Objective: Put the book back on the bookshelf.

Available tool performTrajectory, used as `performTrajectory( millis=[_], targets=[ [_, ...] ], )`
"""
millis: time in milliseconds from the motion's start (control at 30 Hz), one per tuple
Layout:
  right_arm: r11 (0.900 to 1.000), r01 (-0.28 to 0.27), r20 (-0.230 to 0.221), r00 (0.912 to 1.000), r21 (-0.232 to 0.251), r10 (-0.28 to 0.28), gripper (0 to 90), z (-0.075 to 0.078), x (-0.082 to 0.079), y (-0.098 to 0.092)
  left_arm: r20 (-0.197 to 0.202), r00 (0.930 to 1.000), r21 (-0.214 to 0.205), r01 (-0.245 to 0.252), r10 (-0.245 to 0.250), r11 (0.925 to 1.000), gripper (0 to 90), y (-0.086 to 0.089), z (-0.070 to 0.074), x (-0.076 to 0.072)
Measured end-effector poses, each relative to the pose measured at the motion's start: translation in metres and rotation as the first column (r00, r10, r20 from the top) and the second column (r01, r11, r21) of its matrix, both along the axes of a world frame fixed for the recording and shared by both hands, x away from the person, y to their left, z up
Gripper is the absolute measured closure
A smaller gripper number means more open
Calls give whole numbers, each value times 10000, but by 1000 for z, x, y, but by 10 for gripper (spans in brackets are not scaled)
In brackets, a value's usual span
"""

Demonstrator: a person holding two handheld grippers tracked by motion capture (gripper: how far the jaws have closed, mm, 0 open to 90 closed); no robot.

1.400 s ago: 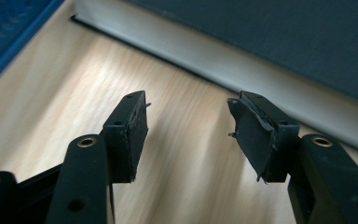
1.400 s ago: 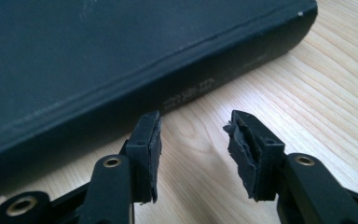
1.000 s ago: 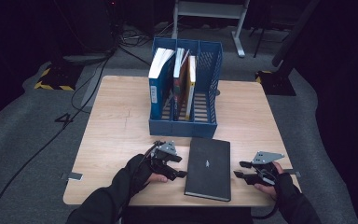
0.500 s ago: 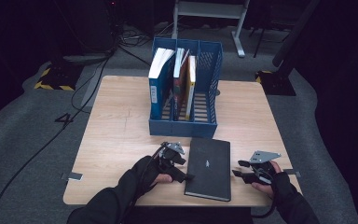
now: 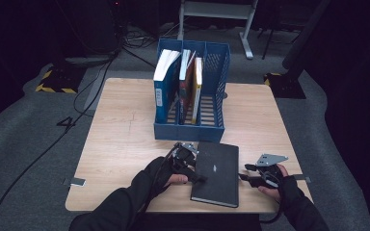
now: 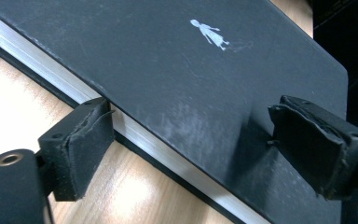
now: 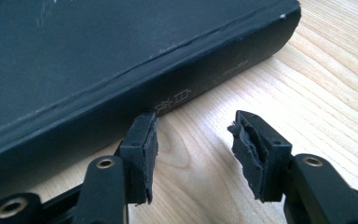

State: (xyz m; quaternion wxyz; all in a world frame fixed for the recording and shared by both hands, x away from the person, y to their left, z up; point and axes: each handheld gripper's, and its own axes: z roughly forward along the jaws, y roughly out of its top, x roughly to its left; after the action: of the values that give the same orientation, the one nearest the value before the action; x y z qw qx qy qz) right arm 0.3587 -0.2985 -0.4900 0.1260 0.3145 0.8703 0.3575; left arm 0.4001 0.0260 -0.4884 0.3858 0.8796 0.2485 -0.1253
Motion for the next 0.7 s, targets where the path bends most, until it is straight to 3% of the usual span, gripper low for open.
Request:
performTrajectory(
  millis=[200, 467, 700],
  targets=[
    [9999, -68, -36, 10000, 153, 68, 557, -2, 1, -1, 156, 9999, 203, -55, 52, 9998, 142, -1, 4, -1],
    [9994, -34, -98, 9999, 353, 37, 575, -3, 2, -2, 216, 9995, -30, -244, 245, 9997, 229, 5, 5, -1],
    [9986, -19, -23, 10000, 525, 21, 584, -3, 2, -3, 631, 9975, -131, -313, 321, 9994, 247, 6, 6, -6]
  ],
)
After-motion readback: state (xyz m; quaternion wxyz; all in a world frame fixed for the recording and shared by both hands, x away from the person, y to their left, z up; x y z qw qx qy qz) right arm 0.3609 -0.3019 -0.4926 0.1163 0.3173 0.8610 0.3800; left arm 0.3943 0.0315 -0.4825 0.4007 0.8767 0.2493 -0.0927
